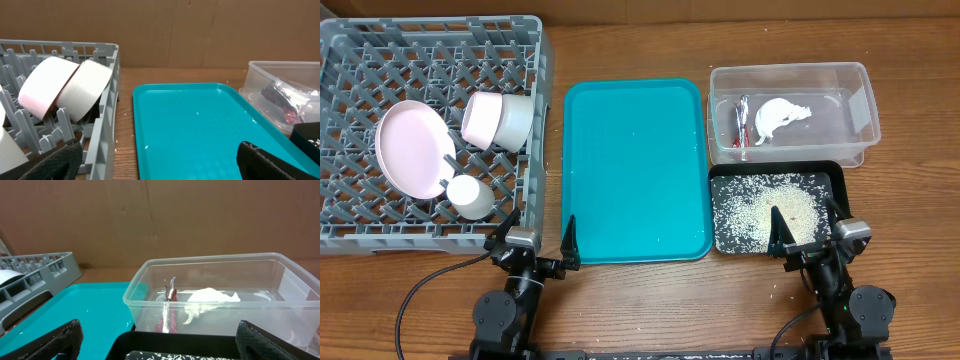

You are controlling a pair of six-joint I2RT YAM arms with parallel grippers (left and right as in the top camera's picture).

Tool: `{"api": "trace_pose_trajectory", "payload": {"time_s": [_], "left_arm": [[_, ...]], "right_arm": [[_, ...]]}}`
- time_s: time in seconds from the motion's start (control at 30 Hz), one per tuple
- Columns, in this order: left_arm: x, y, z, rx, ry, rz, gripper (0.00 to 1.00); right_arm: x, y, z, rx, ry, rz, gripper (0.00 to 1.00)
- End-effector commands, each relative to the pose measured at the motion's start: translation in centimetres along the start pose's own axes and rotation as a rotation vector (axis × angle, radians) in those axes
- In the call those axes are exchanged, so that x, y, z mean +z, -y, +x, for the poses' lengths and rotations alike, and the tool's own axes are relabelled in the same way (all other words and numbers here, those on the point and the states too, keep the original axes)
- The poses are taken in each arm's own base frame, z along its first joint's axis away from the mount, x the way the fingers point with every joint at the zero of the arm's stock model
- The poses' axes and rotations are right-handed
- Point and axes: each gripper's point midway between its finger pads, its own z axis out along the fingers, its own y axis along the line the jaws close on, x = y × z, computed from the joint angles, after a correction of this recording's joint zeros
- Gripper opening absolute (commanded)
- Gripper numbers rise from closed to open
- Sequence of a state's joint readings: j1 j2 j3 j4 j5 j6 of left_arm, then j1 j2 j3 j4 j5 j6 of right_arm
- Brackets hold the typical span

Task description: Sort waste into correct bins and load items into the dishwasher

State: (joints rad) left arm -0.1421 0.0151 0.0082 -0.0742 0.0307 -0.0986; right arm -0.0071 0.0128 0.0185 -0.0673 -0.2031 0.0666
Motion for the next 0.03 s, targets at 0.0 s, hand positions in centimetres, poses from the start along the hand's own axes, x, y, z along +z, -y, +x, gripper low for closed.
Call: {"api": "trace_pose_trajectory", "payload": {"time_s": [0.0], "left_arm": [[-0.03,0.04,-0.02,-0.011,0.005,0.006,1.0]], "right_arm": [[-0.01,0.19,0.1,-0.006,0.007,0.006,1.0]]}}
